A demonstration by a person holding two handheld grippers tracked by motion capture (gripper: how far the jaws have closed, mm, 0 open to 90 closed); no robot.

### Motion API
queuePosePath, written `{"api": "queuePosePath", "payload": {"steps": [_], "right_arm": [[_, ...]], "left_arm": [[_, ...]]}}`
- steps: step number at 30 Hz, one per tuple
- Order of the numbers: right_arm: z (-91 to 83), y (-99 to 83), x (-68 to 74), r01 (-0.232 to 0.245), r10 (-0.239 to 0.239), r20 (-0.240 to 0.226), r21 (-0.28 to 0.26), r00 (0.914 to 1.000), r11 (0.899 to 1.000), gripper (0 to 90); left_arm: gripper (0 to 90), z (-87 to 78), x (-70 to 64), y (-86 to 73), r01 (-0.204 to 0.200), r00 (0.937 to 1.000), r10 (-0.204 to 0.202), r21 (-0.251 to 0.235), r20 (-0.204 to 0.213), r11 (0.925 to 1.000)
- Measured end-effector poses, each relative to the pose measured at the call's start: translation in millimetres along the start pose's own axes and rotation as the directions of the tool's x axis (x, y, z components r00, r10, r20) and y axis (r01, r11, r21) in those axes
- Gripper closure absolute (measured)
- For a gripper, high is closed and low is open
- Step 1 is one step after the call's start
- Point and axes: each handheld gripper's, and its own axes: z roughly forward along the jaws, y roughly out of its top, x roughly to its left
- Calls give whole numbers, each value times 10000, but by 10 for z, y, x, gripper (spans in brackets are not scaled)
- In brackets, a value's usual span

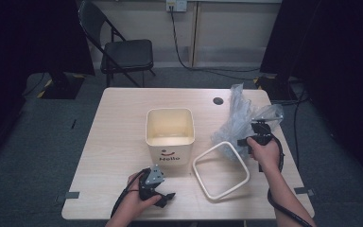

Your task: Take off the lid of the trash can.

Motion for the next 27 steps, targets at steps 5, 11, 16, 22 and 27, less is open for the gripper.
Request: {"api": "queuePosePath", "payload": {"steps": [5,11,16,22,27], "right_arm": [[10,6,-2,-71,71,136,-4,9999,10000,879],[51,-35,21,219,-222,189,168,9996,9996,878],[76,-48,2,137,-139,137,162,9998,9998,878],[111,-69,-33,156,-159,148,213,9998,9997,878],[140,-104,-45,18,-19,40,245,10000,9997,878]], "left_arm": [[138,0,-6,1,67,10000,-66,19,-16,10000],[97,49,-63,89,237,9992,-242,165,308,9996],[204,92,-219,354,395,9966,-387,-99,726,9992],[250,238,-418,820,608,9910,-535,-558,1230,9966],[266,489,-550,1049,244,9894,-180,-430,1443,9988]]}}
